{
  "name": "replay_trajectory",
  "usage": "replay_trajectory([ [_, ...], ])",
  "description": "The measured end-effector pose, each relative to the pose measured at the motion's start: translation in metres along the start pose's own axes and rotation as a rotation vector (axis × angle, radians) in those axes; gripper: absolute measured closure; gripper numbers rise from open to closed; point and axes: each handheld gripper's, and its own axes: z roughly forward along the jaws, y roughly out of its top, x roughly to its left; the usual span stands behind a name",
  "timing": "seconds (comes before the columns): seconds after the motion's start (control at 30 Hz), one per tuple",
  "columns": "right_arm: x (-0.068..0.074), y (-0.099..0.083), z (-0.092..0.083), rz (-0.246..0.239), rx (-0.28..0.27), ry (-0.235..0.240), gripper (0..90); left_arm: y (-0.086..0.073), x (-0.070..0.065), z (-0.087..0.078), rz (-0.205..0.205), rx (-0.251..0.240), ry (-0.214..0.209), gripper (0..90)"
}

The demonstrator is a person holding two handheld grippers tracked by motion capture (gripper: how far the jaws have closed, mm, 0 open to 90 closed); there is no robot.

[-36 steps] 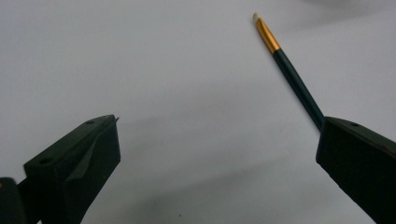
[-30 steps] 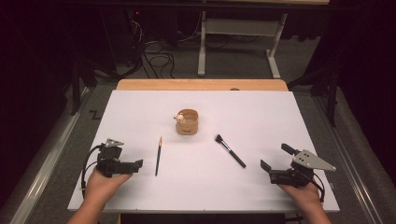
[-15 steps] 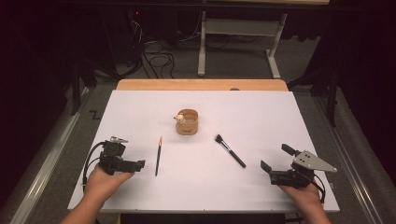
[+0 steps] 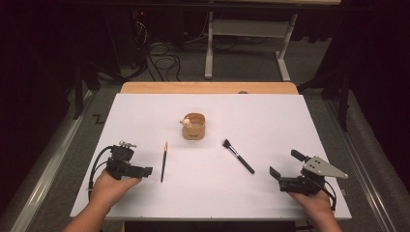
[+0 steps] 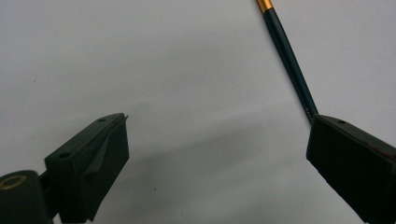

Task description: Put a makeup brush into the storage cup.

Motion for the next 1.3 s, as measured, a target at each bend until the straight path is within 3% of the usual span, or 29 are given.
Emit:
replay_trajectory([
  [0.33,-0.001,0.001,-0.002,0.004,-0.008,-0.005,0.3,0.003,-0.004,0.001,-0.006,0.046,0.000,8.6],
  [0.4,-0.001,0.001,-0.002,0.004,-0.011,-0.006,0.3,0.004,-0.006,0.002,0.014,0.070,0.011,8.7],
  [0.53,-0.002,0.000,-0.002,0.006,-0.010,-0.003,0.3,0.006,-0.008,0.002,0.015,0.098,0.006,8.9],
  [0.73,-0.001,0.001,-0.003,0.008,-0.013,-0.005,0.6,0.013,-0.013,0.000,-0.015,0.108,-0.007,15.1],
  [0.83,0.000,0.001,-0.002,0.004,-0.014,0.000,0.6,0.018,-0.017,0.000,-0.014,0.118,-0.006,16.1],
  [0.97,0.000,0.001,-0.002,0.004,-0.013,0.002,0.7,0.023,-0.024,0.002,0.019,0.133,0.018,16.0],
  [1.3,0.001,0.002,-0.002,0.005,-0.013,0.006,0.8,0.036,-0.032,0.007,-0.012,0.152,-0.007,19.5],
])
